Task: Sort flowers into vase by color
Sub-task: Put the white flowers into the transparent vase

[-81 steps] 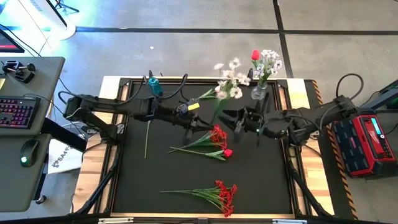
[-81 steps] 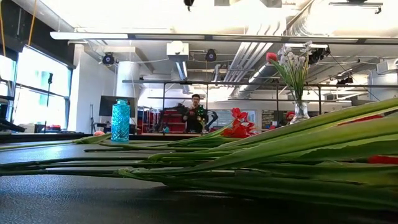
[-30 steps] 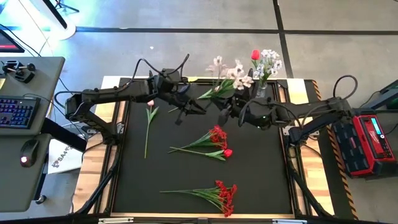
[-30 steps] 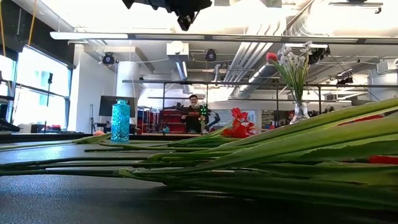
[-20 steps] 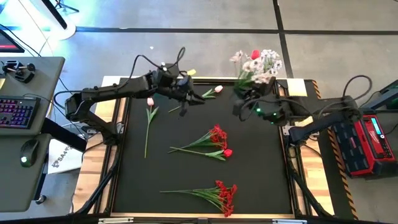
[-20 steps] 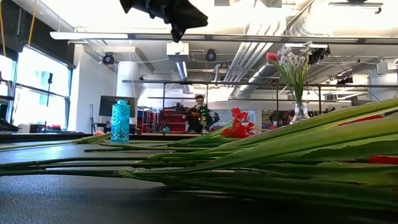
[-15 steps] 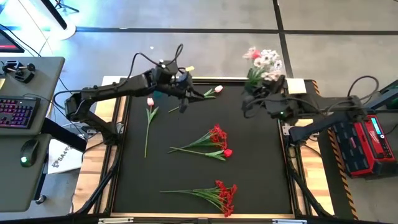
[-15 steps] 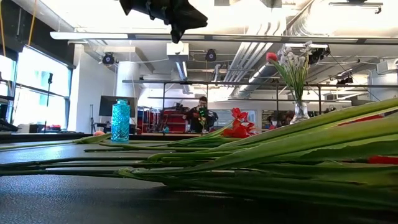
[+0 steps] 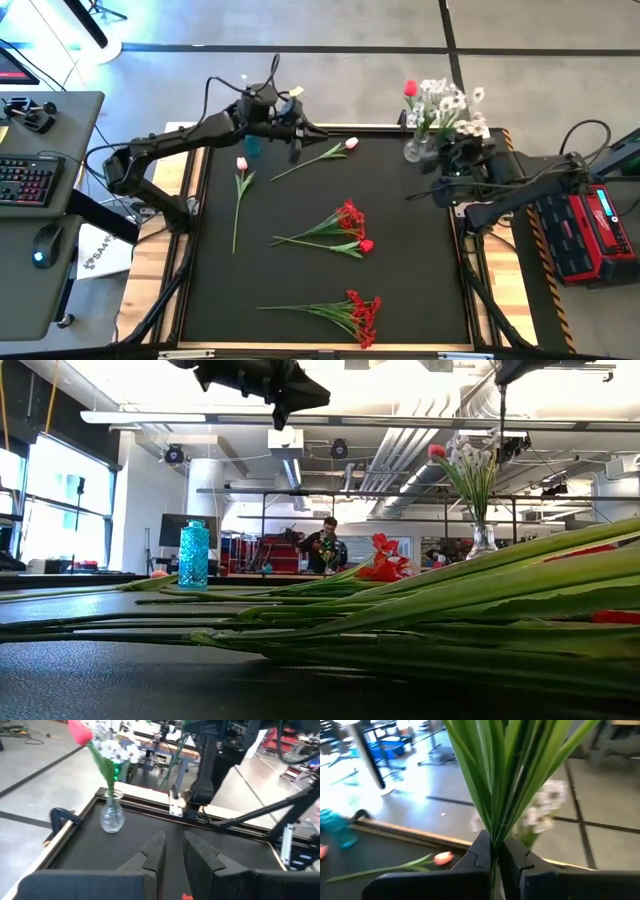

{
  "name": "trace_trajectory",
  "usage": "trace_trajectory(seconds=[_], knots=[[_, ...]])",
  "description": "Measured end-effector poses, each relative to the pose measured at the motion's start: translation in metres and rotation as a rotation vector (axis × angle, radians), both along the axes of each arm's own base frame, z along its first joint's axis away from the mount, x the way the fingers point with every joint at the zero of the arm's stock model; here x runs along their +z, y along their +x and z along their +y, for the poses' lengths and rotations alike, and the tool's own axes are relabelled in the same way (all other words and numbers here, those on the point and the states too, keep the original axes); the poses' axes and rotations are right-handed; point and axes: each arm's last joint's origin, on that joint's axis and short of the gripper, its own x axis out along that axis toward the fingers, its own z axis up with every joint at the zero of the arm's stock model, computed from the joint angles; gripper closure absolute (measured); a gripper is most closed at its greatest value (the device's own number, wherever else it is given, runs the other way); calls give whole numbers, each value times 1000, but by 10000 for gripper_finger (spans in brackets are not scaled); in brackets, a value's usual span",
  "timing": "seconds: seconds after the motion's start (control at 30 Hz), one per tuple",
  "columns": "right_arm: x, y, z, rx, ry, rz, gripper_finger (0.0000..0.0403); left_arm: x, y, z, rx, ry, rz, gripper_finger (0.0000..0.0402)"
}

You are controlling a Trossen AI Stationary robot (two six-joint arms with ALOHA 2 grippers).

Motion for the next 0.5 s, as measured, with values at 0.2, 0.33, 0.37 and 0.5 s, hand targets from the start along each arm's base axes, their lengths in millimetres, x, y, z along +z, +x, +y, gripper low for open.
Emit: trace_trajectory(seconds=[0.2,0.33,0.37,0.5], knots=[[-13,-1,-9,-87,-75,-39,403,1,-2,5,16,8,-13,350],[-32,4,-13,-138,-2,-87,403,2,-2,5,19,-8,-15,351],[-36,7,-13,-141,8,-106,403,1,-2,5,21,-18,-14,351],[-49,14,-12,-136,0,-115,403,1,-1,4,31,-62,-16,351]])
